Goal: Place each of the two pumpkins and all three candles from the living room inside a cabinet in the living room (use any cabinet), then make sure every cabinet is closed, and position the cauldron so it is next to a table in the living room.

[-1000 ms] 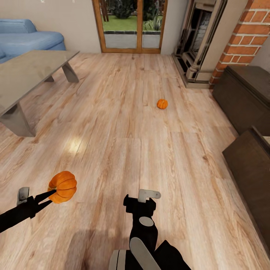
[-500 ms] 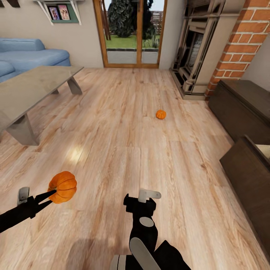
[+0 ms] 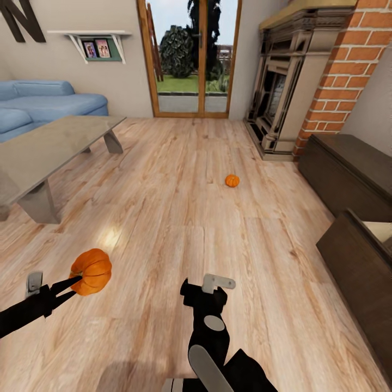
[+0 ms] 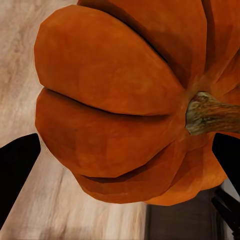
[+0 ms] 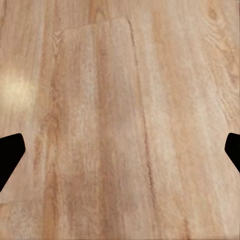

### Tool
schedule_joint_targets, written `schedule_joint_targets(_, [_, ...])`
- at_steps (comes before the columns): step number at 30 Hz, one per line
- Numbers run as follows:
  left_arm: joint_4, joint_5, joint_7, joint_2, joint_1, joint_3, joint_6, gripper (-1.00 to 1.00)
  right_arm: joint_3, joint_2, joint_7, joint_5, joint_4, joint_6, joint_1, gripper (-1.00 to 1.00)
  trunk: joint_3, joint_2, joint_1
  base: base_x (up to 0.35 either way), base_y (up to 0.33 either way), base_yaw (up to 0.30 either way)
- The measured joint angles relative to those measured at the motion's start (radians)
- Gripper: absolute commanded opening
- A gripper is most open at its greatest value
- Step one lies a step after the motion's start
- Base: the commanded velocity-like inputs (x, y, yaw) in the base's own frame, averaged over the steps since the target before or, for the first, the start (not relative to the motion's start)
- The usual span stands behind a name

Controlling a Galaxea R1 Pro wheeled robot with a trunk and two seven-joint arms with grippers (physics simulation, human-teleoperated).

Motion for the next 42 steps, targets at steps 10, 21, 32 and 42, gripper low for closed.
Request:
schedule_joint_targets(10, [0.0, 0.003, -0.002, -0.002, 0.001, 0.001, -0.004, -1.0, -0.001, -0.001, 0.0, 0.0, 0.001, -0.02, 0.0, 1.0, 0.048, 0.002, -0.004, 0.0, 0.0, 0.0])
schedule_joint_targets(21, [-0.001, -0.001, 0.004, -0.009, 0.003, -0.006, -0.015, -1.0, -0.003, -0.002, 0.0, 0.002, 0.012, -0.034, 0.0, 1.0, 0.059, 0.002, -0.004, 0.142, 0.0, 0.0])
schedule_joint_targets(32, [-0.001, -0.007, 0.006, -0.011, 0.003, -0.01, -0.017, -1.0, -0.005, 0.005, 0.0, 0.003, 0.017, -0.036, 0.0, 1.0, 0.059, 0.002, -0.004, 0.329, 0.0, 0.0])
schedule_joint_targets(42, [-0.001, -0.012, 0.009, -0.011, 0.003, -0.01, -0.019, -1.0, -0.001, 0.0, 0.0, 0.002, 0.016, -0.076, 0.001, 1.0, 0.059, 0.002, -0.003, 0.331, 0.0, 0.0])
